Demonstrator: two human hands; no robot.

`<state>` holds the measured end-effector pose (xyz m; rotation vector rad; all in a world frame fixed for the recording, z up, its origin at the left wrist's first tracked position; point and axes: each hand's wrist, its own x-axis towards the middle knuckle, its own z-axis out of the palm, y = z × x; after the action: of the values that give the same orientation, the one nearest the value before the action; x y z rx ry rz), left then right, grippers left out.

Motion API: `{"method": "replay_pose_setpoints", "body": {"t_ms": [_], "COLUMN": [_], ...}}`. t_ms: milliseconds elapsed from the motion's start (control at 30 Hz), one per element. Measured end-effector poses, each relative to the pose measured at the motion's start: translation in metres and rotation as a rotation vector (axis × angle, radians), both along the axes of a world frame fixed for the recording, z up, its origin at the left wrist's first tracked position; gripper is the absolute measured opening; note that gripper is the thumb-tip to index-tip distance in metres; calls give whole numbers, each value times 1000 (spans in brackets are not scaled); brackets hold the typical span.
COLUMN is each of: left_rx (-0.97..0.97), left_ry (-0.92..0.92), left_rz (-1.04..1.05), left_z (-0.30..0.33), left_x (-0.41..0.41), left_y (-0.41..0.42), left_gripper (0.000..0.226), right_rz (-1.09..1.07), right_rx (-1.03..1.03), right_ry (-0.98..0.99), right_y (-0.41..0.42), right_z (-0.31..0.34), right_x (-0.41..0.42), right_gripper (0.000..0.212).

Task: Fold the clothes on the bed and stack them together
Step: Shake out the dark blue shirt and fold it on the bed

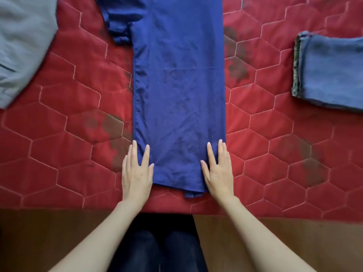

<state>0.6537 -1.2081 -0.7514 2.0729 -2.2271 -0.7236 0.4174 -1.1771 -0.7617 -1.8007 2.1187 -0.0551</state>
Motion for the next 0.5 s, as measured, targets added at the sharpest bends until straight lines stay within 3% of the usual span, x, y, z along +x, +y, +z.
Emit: {"method": "replay_pose_setpoints", "body": {"t_ms": [200, 300, 400, 500], "left_rx": [0, 9, 102, 259], "left_ry": [160, 242, 326, 300], "left_rz": [232, 382, 542, 612], "left_z": [13, 16, 15, 15], "left_x": [-2, 0, 5, 6], "left_y": [28, 15, -9, -26], "left_gripper": [52, 60, 65, 46], "right_rz": [-204, -382, -502, -543], "right_rx": [39, 7, -32, 141], "right_ry": [-157, -262, -344, -365], "right_y": [66, 67, 46, 22], "right_z": [19, 25, 28, 30], "right_x": [7, 10, 8, 7], "right_gripper": [62, 63, 64, 57]}}
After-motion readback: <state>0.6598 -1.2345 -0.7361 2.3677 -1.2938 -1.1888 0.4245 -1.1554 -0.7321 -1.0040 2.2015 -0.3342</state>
